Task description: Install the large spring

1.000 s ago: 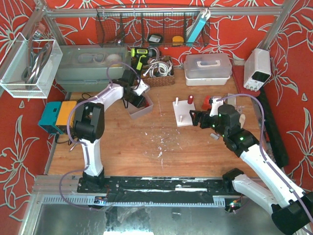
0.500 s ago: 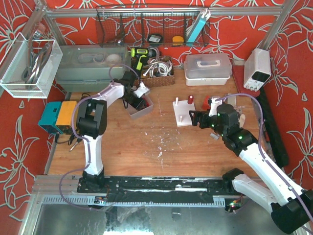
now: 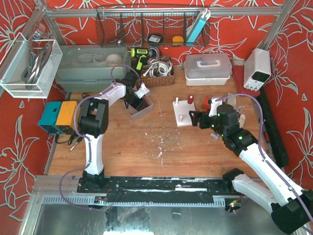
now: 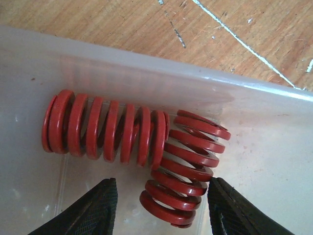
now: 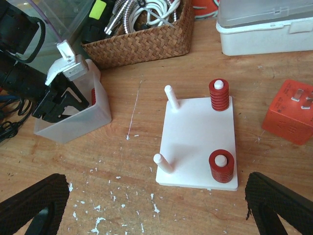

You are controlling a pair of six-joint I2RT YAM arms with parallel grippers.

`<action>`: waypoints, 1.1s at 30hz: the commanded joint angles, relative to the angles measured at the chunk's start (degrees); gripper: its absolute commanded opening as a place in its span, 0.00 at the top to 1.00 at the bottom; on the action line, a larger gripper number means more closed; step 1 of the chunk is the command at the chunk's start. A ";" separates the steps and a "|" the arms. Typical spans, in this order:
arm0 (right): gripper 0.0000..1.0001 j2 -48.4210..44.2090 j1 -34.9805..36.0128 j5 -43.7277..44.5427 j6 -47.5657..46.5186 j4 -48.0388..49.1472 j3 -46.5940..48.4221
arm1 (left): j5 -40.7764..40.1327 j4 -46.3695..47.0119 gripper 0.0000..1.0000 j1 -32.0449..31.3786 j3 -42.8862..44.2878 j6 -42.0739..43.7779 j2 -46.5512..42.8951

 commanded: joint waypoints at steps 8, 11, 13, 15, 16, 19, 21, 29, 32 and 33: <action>0.01 -1.03 0.23 1.53 -0.52 0.34 -0.90 | -5.22 3.68 0.51 -1.27 -3.51 1.34 -1.06; 0.01 -1.04 0.23 1.68 -0.56 0.26 -0.88 | -4.56 3.57 0.54 -1.52 -3.97 1.91 -1.40; 0.01 -1.13 0.23 1.66 -0.56 0.24 -0.87 | -4.46 3.52 0.57 -1.50 -4.16 2.02 -1.64; 0.01 -1.20 0.23 1.73 -0.56 0.22 -0.93 | -4.09 3.36 0.60 -1.55 -4.20 2.16 -2.05; 0.01 -1.29 0.23 1.75 -0.56 0.18 -0.92 | -3.72 3.34 0.62 -1.55 -4.25 2.30 -2.27; 0.01 -1.11 0.23 1.88 -0.65 0.18 -0.95 | -3.04 3.02 0.71 -1.55 -4.27 2.52 -3.17; 0.01 -0.89 0.21 1.88 -0.60 0.27 -0.93 | -2.47 2.68 0.77 -1.55 -4.18 2.62 -3.83; 0.01 -0.06 0.23 1.83 -0.30 0.46 -0.87 | -0.91 2.45 0.87 -1.53 -4.47 1.70 -8.44; 0.01 0.25 0.23 1.10 -0.38 0.62 -0.95 | -0.42 3.25 0.89 -1.55 -5.30 -0.09 -11.37; 0.01 0.43 0.19 1.17 -0.26 0.58 -0.89 | -0.57 3.51 0.89 -1.55 -5.69 -0.70 -12.30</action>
